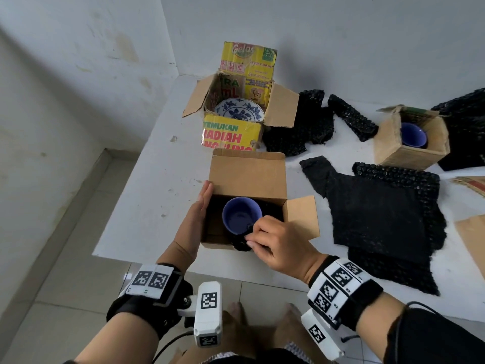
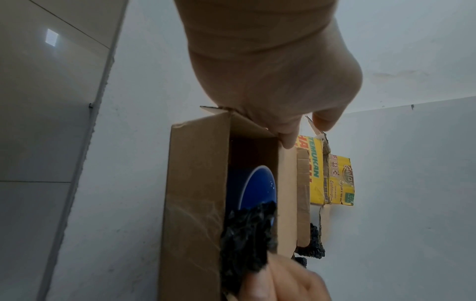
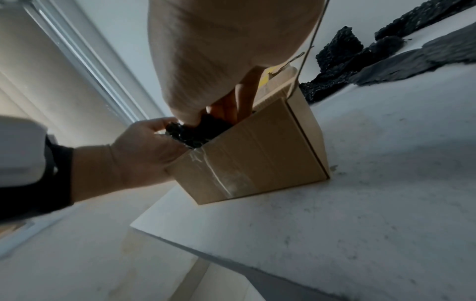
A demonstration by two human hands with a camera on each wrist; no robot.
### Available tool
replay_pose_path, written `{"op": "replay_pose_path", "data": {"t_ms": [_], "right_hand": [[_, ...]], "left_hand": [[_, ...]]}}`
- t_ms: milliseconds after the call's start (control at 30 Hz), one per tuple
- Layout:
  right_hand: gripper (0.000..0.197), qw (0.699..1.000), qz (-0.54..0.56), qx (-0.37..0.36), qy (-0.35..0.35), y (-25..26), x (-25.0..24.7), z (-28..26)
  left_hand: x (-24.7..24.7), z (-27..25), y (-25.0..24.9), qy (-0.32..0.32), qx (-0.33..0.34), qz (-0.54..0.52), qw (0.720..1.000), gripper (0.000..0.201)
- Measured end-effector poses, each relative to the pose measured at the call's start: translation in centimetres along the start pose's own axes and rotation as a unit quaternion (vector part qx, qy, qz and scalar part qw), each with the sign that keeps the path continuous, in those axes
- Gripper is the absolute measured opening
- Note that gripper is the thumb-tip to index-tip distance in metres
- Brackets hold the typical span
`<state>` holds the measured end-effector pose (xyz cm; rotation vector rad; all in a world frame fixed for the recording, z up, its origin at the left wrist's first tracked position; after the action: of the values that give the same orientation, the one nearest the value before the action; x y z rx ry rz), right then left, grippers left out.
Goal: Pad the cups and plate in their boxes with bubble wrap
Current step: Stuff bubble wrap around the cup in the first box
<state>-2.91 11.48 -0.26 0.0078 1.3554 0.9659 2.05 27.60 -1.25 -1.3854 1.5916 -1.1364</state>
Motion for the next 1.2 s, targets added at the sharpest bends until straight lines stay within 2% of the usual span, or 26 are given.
{"op": "replay_pose_path", "data": {"t_ms": [267, 333, 433, 533, 600, 700, 767, 833, 900, 967, 1033, 1133, 1200], "right_hand": [[0.041, 0.996, 0.026, 0.065, 0.052, -0.4, 0.5, -0.1], [0.046, 0.988, 0.016, 0.106, 0.112, -0.7, 0.9, 0.1], [0.045, 0.958, -0.015, 0.179, 0.222, -0.9, 1.4, 0.4], [0.044, 0.934, -0.030, 0.223, 0.279, -0.6, 1.3, 1.0], [0.042, 0.921, -0.013, 0.244, 0.303, -0.5, 1.3, 1.1], [0.042, 0.927, 0.022, 0.248, 0.281, -0.5, 1.0, 1.1], [0.037, 0.951, 0.003, 0.215, 0.224, -0.4, 0.4, 1.1], [0.034, 0.960, -0.071, 0.187, 0.194, -0.3, -0.3, 0.9], [0.039, 0.950, -0.139, 0.190, 0.206, -0.5, -0.7, 0.6], [0.042, 0.936, -0.168, 0.200, 0.237, -0.8, -0.5, 0.5], [0.045, 0.922, -0.180, 0.210, 0.271, -0.7, -0.1, 0.6], [0.049, 0.905, -0.157, 0.250, 0.305, -0.6, 0.3, 1.0], [0.048, 0.898, -0.145, 0.271, 0.315, -0.5, 0.3, 1.3]], "left_hand": [[-0.2, 0.3, 1.0, 0.023, -0.008, -0.009, 1.000, 0.053], [-0.3, 0.5, 1.2, 0.020, -0.009, -0.008, 1.000, 0.054], [-0.3, 0.7, 1.5, 0.024, -0.014, -0.006, 1.000, 0.054], [-0.2, 0.8, 1.5, 0.022, -0.020, -0.017, 0.999, 0.054], [-0.1, 0.8, 1.5, 0.023, -0.016, -0.022, 0.999, 0.045], [-0.2, 1.0, 1.6, 0.010, -0.019, -0.038, 0.999, 0.032], [-0.3, 1.0, 1.5, 0.008, -0.015, -0.061, 0.998, 0.042], [-0.4, 1.1, 1.5, 0.008, -0.010, -0.069, 0.998, 0.050], [-0.4, 1.0, 1.5, 0.008, 0.007, -0.034, 0.999, 0.051], [-0.5, 1.1, 1.7, 0.004, 0.014, -0.033, 0.999, 0.066], [-0.4, 1.1, 1.7, 0.012, 0.024, -0.024, 0.999, 0.069], [-0.4, 1.0, 1.7, 0.012, 0.018, -0.021, 1.000, 0.050], [-0.5, 1.0, 1.7, 0.011, 0.015, -0.016, 1.000, 0.045]]}}
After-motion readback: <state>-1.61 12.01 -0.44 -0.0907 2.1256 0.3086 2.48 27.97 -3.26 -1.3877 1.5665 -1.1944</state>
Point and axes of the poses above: each hand's wrist, its own z-axis towards the middle knuckle, its own x-axis out of the palm, y = z × x, the point moved 5 cm from there along z, towards the middle knuckle
